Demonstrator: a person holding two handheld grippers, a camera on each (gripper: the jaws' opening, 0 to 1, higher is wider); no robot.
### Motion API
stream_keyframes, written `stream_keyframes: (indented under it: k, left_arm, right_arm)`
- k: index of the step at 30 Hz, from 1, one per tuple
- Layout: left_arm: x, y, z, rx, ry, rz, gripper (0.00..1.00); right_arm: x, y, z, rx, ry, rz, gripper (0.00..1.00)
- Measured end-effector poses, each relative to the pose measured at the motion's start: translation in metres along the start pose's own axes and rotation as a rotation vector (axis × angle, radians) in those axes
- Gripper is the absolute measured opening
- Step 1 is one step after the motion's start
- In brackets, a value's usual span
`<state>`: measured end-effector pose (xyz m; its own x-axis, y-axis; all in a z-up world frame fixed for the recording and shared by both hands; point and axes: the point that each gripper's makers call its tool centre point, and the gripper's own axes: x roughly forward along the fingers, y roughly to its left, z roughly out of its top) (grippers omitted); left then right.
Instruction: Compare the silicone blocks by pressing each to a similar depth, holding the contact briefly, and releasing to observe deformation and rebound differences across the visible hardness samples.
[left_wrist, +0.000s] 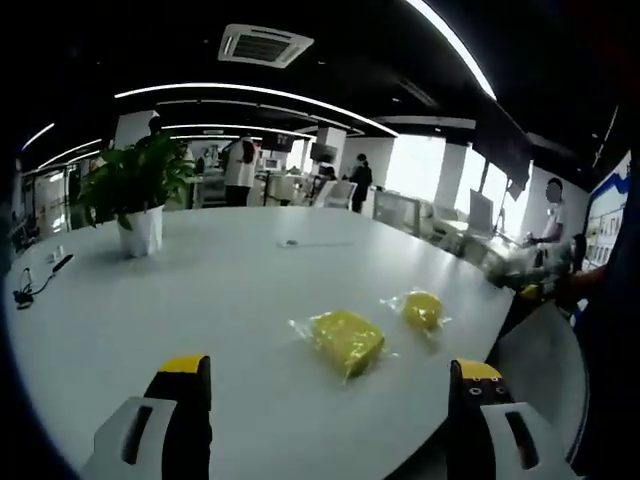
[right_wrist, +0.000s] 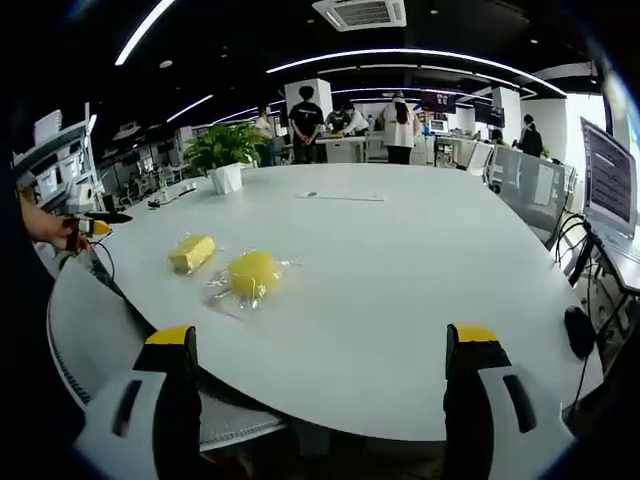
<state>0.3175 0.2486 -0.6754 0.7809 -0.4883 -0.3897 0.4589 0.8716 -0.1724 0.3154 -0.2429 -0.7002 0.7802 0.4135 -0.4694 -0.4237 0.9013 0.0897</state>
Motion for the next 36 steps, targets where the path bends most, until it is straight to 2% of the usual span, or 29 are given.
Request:
stream_keyframes:
  k: [3,7,10,13,17,22,28,32,36]
  left_arm:
    - [-0.001,0.011,-0.001,-0.022,-0.007,0.004,1.0]
    - [-0.004,0.022,0.008,-0.008,-0.056,0.006,1.0]
    - [0.002,0.03,0.011,-0.068,-0.079,0.024,1.0]
    - [0.013,0.025,0.011,-0.033,-0.066,0.008,1.0]
    - [0.028,0.021,0.013,-0.025,-0.048,-0.018,1.0]
    - [0.031,0.01,0.02,-0.017,-0.042,-0.047,1.0]
    - [0.018,0.002,0.018,-0.031,-0.011,-0.067,1.0]
    - [0.008,0.005,0.012,-0.027,0.014,-0.071,1.0]
    - [0.0,0.013,0.007,-0.034,0.011,-0.04,1.0]
  right_arm:
    - [-0.002,0.002,0.0,0.018,-0.014,-0.016,0.97]
    - [-0.001,0.005,0.001,0.006,-0.019,-0.029,0.97]
    - [0.0,0.002,0.001,0.028,-0.021,-0.05,0.97]
    - [0.002,0.003,0.002,0.042,-0.028,-0.058,0.97]
    - [0.005,0.002,0.001,0.033,-0.02,-0.057,0.97]
    - [0.004,0.007,0.001,0.042,-0.017,-0.06,0.97]
    - [-0.007,0.006,0.001,0.056,-0.015,-0.077,0.97]
    - [-0.009,-0.001,-0.005,0.045,0.009,-0.094,0.97]
    - [-0.007,-0.004,-0.006,0.031,0.013,-0.089,0.97]
